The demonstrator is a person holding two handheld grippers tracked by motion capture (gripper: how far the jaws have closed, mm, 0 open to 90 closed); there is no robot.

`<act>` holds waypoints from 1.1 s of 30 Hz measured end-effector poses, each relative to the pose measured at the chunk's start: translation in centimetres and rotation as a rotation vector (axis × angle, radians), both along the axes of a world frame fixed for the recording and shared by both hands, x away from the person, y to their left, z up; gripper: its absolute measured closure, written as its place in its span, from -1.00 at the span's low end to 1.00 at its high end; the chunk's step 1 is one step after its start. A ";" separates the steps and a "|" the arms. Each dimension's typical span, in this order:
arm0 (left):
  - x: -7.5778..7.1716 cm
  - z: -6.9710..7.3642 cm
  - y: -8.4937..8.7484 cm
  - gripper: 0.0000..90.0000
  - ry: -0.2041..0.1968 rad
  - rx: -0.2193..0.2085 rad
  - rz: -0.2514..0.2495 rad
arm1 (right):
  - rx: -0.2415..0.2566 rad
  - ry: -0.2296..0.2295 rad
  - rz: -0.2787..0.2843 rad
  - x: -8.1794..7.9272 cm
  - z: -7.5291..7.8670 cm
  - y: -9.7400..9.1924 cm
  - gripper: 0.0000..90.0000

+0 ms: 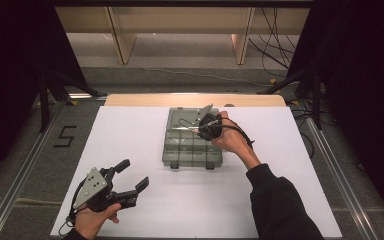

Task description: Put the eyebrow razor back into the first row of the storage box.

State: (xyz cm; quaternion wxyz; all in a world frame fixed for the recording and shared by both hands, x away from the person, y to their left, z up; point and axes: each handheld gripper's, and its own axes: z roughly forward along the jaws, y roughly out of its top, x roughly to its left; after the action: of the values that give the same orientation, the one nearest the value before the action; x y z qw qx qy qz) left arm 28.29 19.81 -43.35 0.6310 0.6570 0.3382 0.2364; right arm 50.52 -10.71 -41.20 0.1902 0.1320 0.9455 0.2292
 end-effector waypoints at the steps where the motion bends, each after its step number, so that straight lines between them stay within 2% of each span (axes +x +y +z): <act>1: 0.0 0.0 0.0 -0.64 0.000 0.000 0.000 | -0.003 0.002 0.005 0.0 -0.1 0.0 0.82; 11: 0.0 0.0 0.0 -0.64 -0.001 -0.001 -0.001 | -0.023 0.004 0.013 0.5 -0.7 -0.4 0.82; 24: 0.0 0.0 0.0 -0.65 -0.001 -0.002 -0.001 | -0.046 0.033 0.021 0.8 -1.4 -0.6 0.83; 33: 0.0 0.0 0.0 -0.64 -0.001 -0.003 -0.001 | -0.018 0.034 0.004 0.7 -1.1 -0.5 0.70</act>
State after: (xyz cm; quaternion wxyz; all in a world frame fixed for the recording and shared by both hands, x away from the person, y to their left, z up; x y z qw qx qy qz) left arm 28.24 19.86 -43.32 0.6322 0.6560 0.3380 0.2359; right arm 51.17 -11.17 -42.30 0.1750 0.1320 0.9508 0.2187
